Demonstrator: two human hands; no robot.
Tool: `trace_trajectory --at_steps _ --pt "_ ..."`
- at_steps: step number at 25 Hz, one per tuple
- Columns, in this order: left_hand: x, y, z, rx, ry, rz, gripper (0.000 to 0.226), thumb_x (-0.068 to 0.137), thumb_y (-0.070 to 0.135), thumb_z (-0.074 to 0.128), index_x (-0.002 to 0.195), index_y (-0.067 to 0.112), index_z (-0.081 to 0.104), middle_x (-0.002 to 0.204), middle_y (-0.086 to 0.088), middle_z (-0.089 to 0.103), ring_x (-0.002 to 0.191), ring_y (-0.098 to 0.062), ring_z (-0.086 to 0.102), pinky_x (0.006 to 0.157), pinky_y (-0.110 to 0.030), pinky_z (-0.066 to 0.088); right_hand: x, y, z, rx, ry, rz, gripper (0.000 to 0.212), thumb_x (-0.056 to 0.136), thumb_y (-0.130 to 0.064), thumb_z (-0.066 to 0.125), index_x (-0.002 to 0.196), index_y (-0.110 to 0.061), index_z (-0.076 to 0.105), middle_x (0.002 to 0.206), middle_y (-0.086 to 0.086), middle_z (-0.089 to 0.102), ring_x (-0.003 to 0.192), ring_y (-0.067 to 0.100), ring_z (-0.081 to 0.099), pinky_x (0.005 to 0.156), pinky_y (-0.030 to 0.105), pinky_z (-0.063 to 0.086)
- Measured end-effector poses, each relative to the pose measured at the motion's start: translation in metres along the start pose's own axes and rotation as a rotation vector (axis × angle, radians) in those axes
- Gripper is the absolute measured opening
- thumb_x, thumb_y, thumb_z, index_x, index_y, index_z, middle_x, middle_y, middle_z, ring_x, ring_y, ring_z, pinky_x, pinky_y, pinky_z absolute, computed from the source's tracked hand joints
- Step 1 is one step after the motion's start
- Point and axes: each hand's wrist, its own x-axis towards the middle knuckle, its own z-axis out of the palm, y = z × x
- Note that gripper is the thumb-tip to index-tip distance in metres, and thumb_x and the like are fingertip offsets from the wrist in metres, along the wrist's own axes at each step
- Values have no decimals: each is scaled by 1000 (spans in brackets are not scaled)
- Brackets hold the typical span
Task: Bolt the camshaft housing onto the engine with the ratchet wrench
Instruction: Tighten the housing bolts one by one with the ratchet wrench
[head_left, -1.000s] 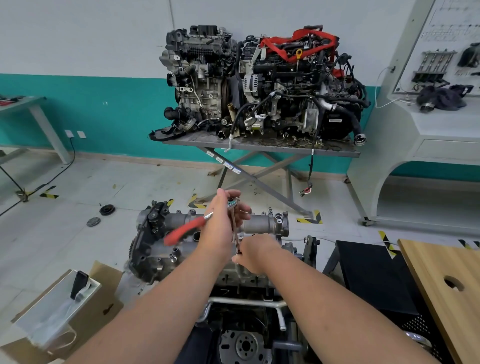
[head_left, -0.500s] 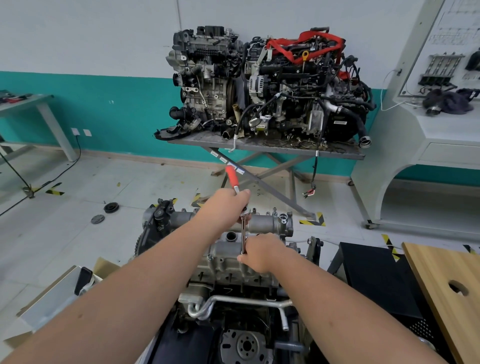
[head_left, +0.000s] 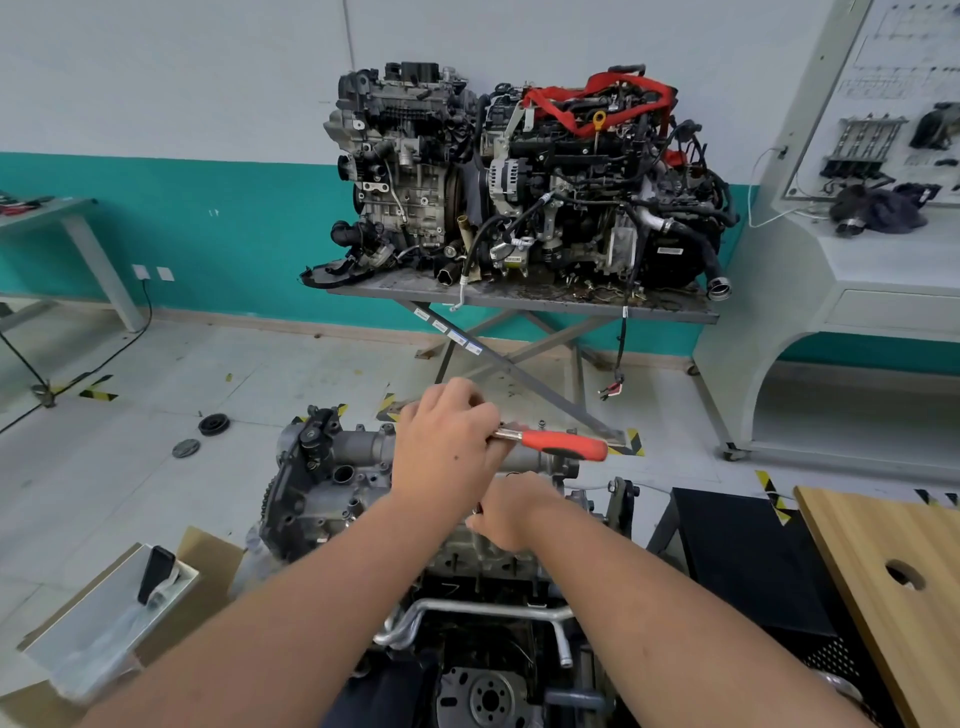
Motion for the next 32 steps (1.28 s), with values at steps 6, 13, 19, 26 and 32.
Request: trace_trajectory --at_steps 6,13,19,26,32 --pt "-10 15 24 -816 98 -398 36 90 63 43 99 32 60 98 5 60 90 -15 59 80 -34 53 -3 -5 -2 235 34 -71 32 105 -21 41 129 -12 60 142 3 54 112 27 60 93 27 49" --pt "18 3 16 -1616 -54 -1217 49 96 61 47 85 19 70 65 1 66 51 -12 57 55 -27 48 1 0 -3 -25 -63 25 42 103 -43 41 119 -13 65 120 9 66 111 31 61 91 41 49" --pt "42 -15 -16 -909 -487 -855 30 99 36 48 97 11 65 73 2 74 67 -14 71 72 -34 42 1 4 1 12 -34 -7 38 102 -46 44 98 -15 67 97 4 67 97 26 64 79 37 50" --pt "60 -6 -39 -71 -661 -135 38 103 42 43 91 17 68 65 9 66 53 -5 53 54 -23 42 7 3 10 -46 12 14 38 102 -50 43 103 -15 58 101 7 64 97 28 61 73 36 39" --pt "36 -9 -19 295 -299 218 39 96 57 40 92 27 66 95 9 57 91 -17 56 84 -37 30 11 6 13 -12 63 2 43 102 -50 44 113 -13 61 115 10 66 109 31 61 74 35 35"
